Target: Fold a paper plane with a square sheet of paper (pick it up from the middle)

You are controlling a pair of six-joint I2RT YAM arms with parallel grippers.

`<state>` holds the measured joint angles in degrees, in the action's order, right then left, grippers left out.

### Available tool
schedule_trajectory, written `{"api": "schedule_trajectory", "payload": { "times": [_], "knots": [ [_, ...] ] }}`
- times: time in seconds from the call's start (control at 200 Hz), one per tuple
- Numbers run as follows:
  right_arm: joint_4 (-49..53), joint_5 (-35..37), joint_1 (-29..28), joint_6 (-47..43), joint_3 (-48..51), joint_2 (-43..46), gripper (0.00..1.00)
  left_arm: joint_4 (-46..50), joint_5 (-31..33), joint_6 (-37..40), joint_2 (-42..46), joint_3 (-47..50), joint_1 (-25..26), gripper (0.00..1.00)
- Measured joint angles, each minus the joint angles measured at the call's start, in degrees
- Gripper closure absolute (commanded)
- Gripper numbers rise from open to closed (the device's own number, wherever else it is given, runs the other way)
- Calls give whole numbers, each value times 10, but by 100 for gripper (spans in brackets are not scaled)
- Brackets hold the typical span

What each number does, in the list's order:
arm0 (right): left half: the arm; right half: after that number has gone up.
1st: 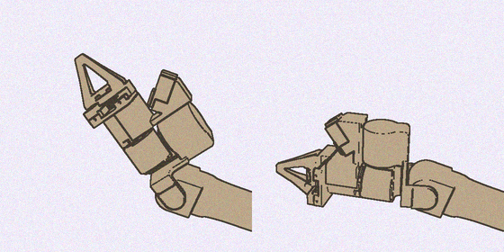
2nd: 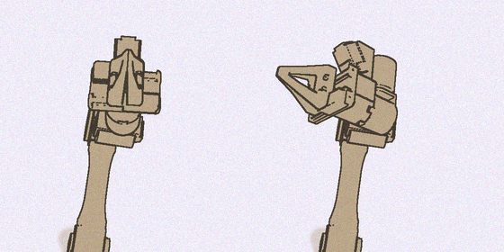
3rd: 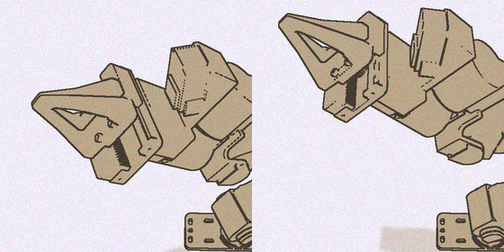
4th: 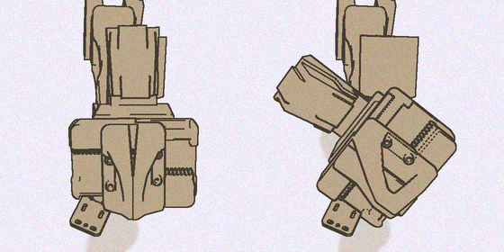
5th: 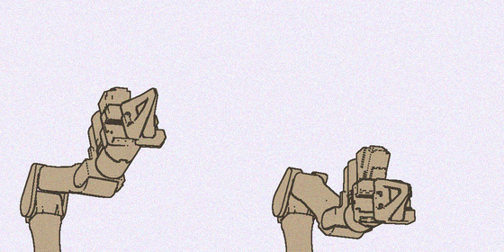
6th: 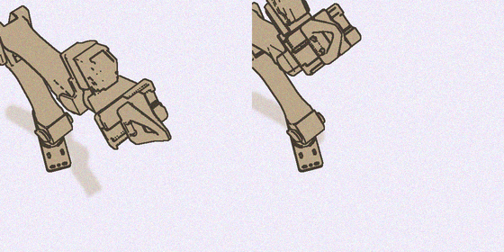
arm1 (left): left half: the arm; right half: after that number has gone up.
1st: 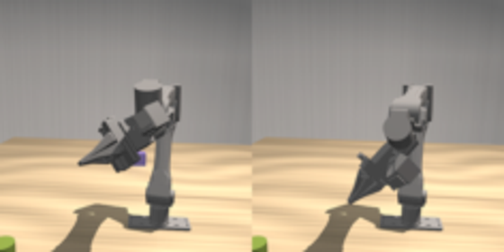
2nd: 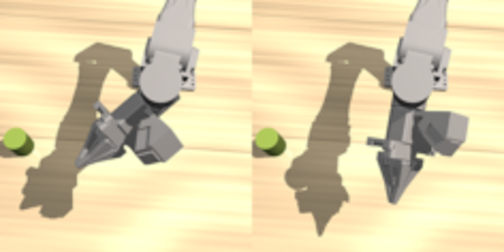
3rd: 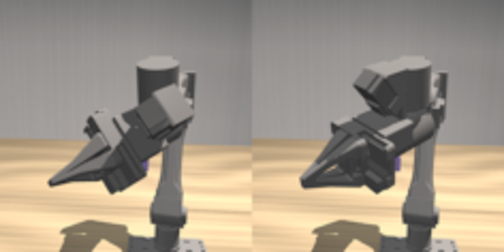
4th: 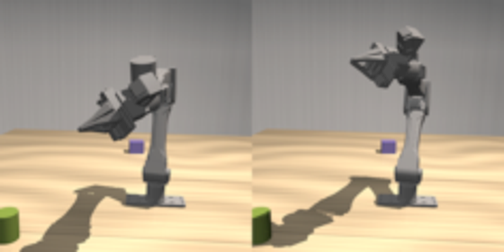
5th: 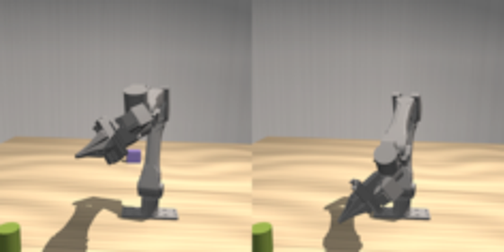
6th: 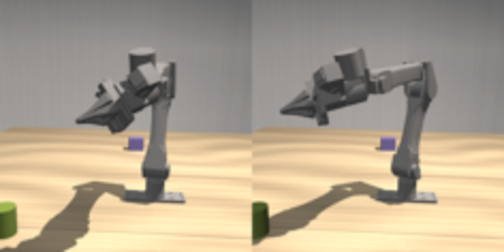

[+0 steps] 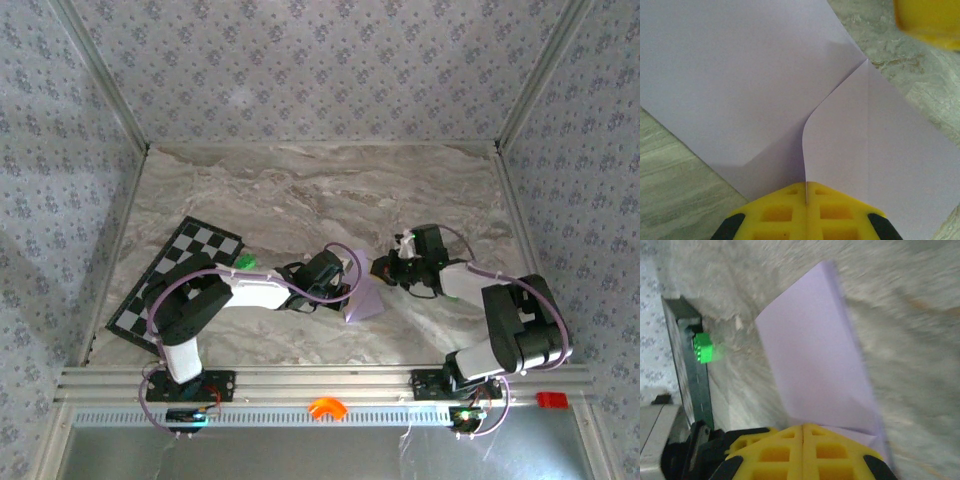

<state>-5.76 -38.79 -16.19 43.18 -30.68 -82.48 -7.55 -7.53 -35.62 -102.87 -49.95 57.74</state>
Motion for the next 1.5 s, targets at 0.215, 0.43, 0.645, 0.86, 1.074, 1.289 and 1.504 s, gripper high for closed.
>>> {"api": "schedule_trajectory", "payload": {
  "times": [0.215, 0.43, 0.645, 0.86, 1.074, 1.289, 1.504],
  "knots": [
    [-3, 6, -57, 14, 4, -8, 96, 0, 0, 0, 0, 0, 0, 100],
    [3, 27, -63, 10, 18, -54, 97, 0, -2, 0, 0, 0, 0, 100],
    [3, 30, -61, -2, 19, -54, 98, 1, -2, 0, 0, 0, 0, 96],
    [2, 32, -61, -6, 20, -53, 99, 25, 1, -8, 2, -10, 0, 80],
    [-7, 32, -62, -6, 25, -52, 99, 78, 32, -24, 37, -12, 0, 59],
    [-12, 32, -62, -6, 28, -51, 99, 95, 42, -46, 102, -11, 0, 82],
    [-20, 33, -62, -5, 33, -49, 99, 83, -49, -56, 72, -37, 0, 98]
  ]
}}
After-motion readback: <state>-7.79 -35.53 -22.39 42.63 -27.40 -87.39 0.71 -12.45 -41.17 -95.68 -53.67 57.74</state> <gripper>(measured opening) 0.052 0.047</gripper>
